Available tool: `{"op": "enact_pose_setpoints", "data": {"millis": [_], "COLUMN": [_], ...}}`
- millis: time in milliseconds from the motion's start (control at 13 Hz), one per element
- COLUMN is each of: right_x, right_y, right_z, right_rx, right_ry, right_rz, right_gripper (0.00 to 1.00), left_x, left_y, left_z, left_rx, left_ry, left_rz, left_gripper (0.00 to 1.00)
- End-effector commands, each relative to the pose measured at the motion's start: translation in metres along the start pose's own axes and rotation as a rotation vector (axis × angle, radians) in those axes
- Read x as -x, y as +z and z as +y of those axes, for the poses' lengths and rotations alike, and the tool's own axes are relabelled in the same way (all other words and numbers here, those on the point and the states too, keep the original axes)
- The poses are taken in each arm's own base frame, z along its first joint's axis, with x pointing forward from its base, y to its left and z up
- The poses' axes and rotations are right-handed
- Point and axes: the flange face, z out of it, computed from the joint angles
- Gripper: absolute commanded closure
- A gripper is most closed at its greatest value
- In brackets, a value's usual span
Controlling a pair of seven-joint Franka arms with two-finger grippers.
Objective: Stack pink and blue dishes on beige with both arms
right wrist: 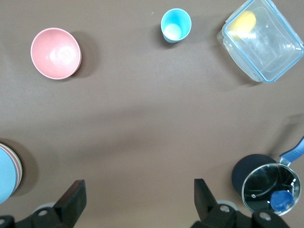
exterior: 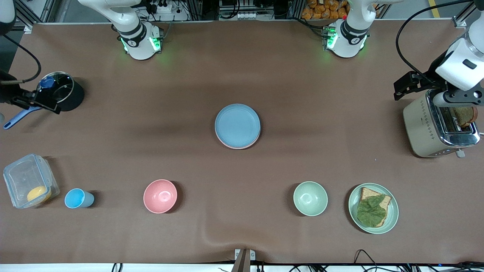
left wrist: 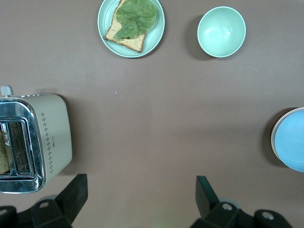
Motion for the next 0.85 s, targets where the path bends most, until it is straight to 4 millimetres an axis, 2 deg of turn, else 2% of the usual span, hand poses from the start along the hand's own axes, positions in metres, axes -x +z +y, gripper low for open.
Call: {"op": "enact_pose_setpoints", "data": {"millis": [0,769], "right_x": [0.0052,0.0047], "right_y": [-0.0052,-0.0013], "right_z": [-0.0055,-0.0084], "right_rx": [0.029,0.03], "right_ry": [-0.025,-0.022], "right_rz": [-0.002,-0.02], "right_gripper": [0.0,0.0], "left_x": [0.0035,0.0045], "left_y": [-0.009,-0.0114], "left_z": [-0.0012,-0.0014], "left_rx": [0.008,0.014], "left_ry": [0.015,0.014], "left_rz": [0.0,0.004], "left_gripper": [0.0,0.0]}}
